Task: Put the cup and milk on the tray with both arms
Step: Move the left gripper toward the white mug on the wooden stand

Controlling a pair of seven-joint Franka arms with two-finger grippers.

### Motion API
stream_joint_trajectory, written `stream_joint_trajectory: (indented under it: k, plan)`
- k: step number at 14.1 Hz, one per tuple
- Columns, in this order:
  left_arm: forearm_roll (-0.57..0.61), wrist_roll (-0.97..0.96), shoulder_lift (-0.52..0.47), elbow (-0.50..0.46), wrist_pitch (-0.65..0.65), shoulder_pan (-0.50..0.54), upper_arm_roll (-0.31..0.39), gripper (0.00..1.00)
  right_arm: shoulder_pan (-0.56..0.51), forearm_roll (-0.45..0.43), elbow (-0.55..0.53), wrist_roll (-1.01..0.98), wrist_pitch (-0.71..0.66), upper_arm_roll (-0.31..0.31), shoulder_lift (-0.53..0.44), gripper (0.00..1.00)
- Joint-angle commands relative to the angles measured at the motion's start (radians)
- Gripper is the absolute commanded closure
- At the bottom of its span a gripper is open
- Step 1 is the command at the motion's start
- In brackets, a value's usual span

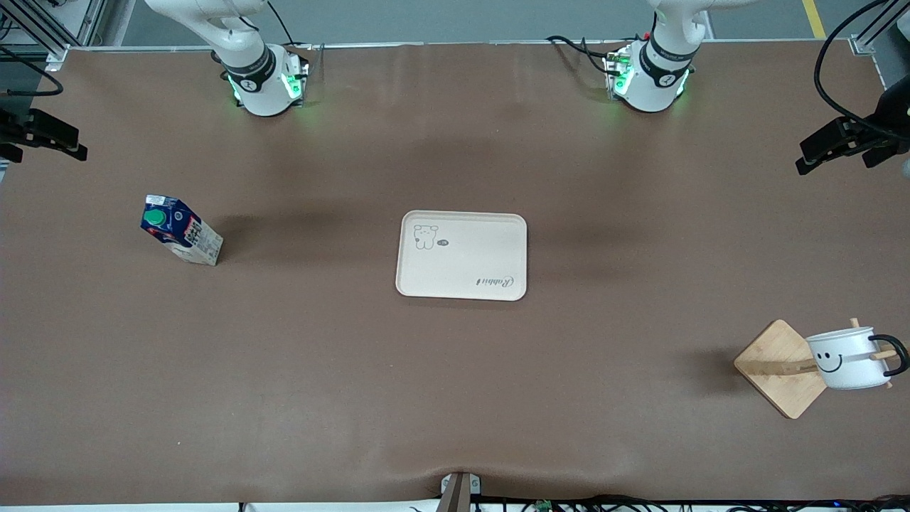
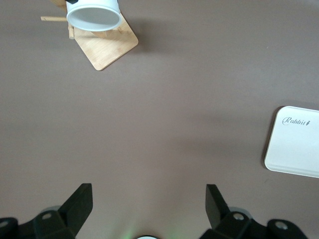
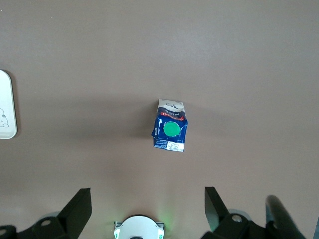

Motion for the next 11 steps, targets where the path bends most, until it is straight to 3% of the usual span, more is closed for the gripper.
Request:
stream_joint_trajectory:
  k: [1,7,11]
  plan:
    - [0.002,0.019,-0.004,0.011,-0.021,-0.001,0.001,0.0,-0.016,-0.016,-0.002,-0.01,0.004,0.01,-0.002,0.0]
    - [0.036,0.019,0.03,0.014,-0.001,0.002,0.001,0.0,-0.016,-0.018,-0.002,-0.01,0.006,0.01,-0.002,0.0]
    - [0.04,0.022,0.088,0.003,0.095,0.017,0.003,0.0,-0.016,-0.018,-0.001,-0.01,0.006,0.01,-0.002,0.0]
